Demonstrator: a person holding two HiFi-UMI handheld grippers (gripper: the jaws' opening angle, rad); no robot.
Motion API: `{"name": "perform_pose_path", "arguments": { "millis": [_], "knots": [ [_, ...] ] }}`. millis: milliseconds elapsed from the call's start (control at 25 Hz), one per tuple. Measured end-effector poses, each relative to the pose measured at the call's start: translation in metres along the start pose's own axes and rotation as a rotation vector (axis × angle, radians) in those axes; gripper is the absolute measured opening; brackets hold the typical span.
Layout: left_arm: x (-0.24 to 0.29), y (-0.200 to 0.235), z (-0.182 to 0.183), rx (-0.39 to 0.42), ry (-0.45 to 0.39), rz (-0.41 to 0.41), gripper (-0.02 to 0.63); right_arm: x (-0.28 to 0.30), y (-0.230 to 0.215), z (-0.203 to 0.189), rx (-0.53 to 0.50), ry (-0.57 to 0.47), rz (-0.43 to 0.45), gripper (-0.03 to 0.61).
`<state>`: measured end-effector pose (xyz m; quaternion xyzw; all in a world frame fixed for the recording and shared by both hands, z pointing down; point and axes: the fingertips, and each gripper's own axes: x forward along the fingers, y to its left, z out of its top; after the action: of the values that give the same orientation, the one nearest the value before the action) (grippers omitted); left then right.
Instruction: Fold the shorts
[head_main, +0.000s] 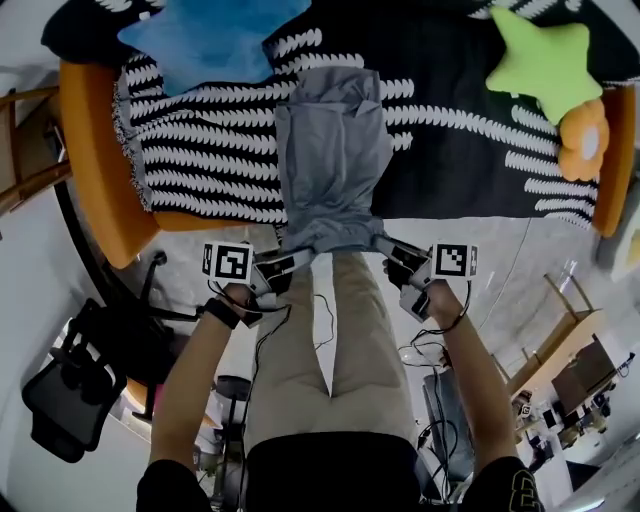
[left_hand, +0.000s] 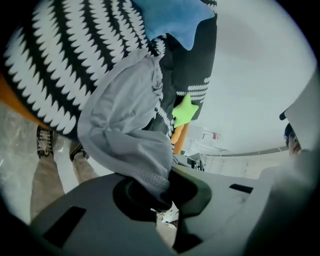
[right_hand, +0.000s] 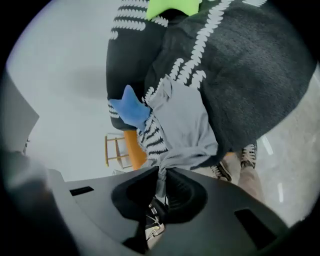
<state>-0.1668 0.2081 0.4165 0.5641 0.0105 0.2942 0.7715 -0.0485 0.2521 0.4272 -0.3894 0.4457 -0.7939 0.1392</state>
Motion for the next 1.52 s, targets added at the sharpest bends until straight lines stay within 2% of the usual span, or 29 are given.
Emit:
{"name": "perform_pose_path", "arguments": {
  "millis": [120,240,400,440,480,520,560,600,680,720,800,880,960,1040,1120,1160,1280,1320,1440,1520],
  "knots": [
    [0.001,-0.019,0.071,0.042,-0.038,-0.005,0.054,0.014,0.012,0.064,-0.010,-0.048,0.000,0.041],
    [0.009,-0.031,0.145,0.011,-0.079,0.019,0.057,0.033,0.018,0.131,0.031,-0.097,0.000,0.041],
    [0.012,-0.037,0.233,0.029,-0.103,0.055,0.057,0.074,0.033,0.215,-0.011,-0.145,-0.019,0.041],
    [0.015,-0.037,0.255,0.041,-0.114,0.070,0.067,0.081,0.034,0.236,-0.020,-0.160,-0.026,0.043],
    [0.020,-0.039,0.276,0.053,-0.134,0.077,0.121,0.085,0.035,0.259,-0.030,-0.182,-0.026,0.050],
    [0.025,-0.047,0.297,0.067,-0.162,0.066,0.250,0.086,0.041,0.281,-0.040,-0.211,-0.010,0.119],
    [0.028,-0.062,0.316,0.093,-0.201,0.036,0.294,0.085,0.051,0.302,-0.055,-0.243,0.021,0.249],
    [0.027,-0.082,0.333,0.132,-0.247,-0.003,0.298,0.082,0.066,0.319,-0.079,-0.274,0.062,0.303],
    [0.017,-0.121,0.356,0.233,-0.340,-0.069,0.304,0.076,0.101,0.336,-0.153,-0.310,0.145,0.307],
    [0.012,-0.135,0.360,0.284,-0.369,-0.088,0.302,0.074,0.116,0.338,-0.190,-0.313,0.178,0.307],
    [0.012,-0.144,0.355,0.355,-0.364,-0.080,0.302,0.072,0.130,0.336,-0.241,-0.299,0.214,0.306],
    [0.018,-0.129,0.342,0.420,-0.308,0.003,0.302,0.071,0.124,0.333,-0.289,-0.285,0.192,0.282],
    [0.019,-0.095,0.321,0.488,-0.237,0.154,0.304,0.066,0.102,0.326,-0.365,-0.262,0.091,0.282],
    [0.014,-0.052,0.294,0.549,-0.164,0.303,0.304,0.058,0.066,0.305,-0.424,-0.216,-0.062,0.282],
    [0.004,-0.009,0.268,0.574,-0.126,0.420,0.310,0.055,0.031,0.273,-0.465,-0.146,-0.157,0.270],
    [0.001,0.009,0.259,0.570,-0.123,0.454,0.311,0.055,0.014,0.257,-0.498,-0.111,-0.205,0.264],
    [0.001,0.041,0.250,0.535,-0.153,0.458,0.313,0.063,-0.027,0.232,-0.595,-0.057,-0.323,0.250],
    [0.005,0.044,0.254,0.530,-0.164,0.443,0.313,0.069,-0.032,0.232,-0.611,-0.059,-0.334,0.250],
    [0.026,0.039,0.269,0.546,-0.150,0.416,0.319,0.093,-0.022,0.240,-0.609,-0.077,-0.288,0.245],
    [0.040,0.037,0.275,0.591,-0.119,0.450,0.318,0.106,-0.020,0.246,-0.623,-0.066,-0.314,0.242]
  ]
}}
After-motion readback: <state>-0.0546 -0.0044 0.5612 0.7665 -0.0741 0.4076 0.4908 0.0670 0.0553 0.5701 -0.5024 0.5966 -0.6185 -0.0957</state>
